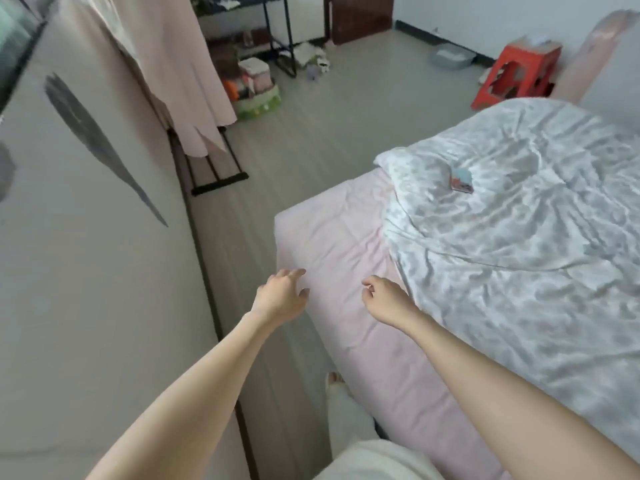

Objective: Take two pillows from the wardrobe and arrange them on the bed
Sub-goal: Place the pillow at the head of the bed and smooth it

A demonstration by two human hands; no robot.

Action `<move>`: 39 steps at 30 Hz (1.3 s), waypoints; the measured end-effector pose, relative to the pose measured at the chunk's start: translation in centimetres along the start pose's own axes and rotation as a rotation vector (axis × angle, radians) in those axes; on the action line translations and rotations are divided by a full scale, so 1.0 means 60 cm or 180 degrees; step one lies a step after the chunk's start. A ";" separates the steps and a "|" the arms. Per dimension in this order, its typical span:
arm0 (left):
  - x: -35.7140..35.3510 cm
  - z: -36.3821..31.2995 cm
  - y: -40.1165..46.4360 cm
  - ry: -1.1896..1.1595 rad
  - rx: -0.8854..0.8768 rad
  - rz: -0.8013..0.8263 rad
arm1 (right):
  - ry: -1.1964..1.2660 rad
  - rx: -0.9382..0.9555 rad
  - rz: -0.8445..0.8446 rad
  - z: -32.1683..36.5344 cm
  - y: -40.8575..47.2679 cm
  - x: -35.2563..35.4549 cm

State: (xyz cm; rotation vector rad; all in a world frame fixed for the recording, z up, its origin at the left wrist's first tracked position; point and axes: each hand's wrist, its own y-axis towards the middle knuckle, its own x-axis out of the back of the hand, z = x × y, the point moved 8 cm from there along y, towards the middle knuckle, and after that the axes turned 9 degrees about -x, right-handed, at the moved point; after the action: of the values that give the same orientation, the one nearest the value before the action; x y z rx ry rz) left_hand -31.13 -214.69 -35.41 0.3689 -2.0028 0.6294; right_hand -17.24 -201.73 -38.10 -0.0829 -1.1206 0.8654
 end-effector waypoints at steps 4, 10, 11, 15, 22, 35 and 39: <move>0.119 0.090 0.150 -0.0060 0.0158 -0.0136 | -0.0065 0.0232 0.0007 0.144 0.171 0.033; 0.350 0.195 0.408 -0.0134 0.0111 -0.0533 | 0.0026 0.0398 -0.0314 0.388 0.438 0.167; 0.378 0.216 0.445 -0.0158 0.0080 -0.0566 | 0.0028 0.0417 -0.0357 0.429 0.476 0.180; 0.438 0.307 0.563 -0.0173 0.0039 -0.0499 | -0.0009 0.0341 -0.0345 0.541 0.604 0.177; 0.567 0.443 0.836 -0.0069 -0.0485 -0.0323 | 0.0321 -0.0069 -0.0460 0.693 0.843 0.186; 0.794 0.336 1.391 -0.0193 -0.1535 -0.0389 | 0.0499 -0.0718 -0.1243 0.734 1.212 0.509; 0.843 0.218 1.602 -0.0141 -0.1801 -0.0315 | 0.0630 -0.0876 -0.1586 0.701 1.355 0.667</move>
State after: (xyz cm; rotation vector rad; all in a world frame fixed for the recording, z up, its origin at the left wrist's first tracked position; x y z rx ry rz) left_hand -113.04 -143.25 -23.16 0.1354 -2.0879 -0.0207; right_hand -91.02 -135.41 -26.31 -0.1081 -1.0061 0.2508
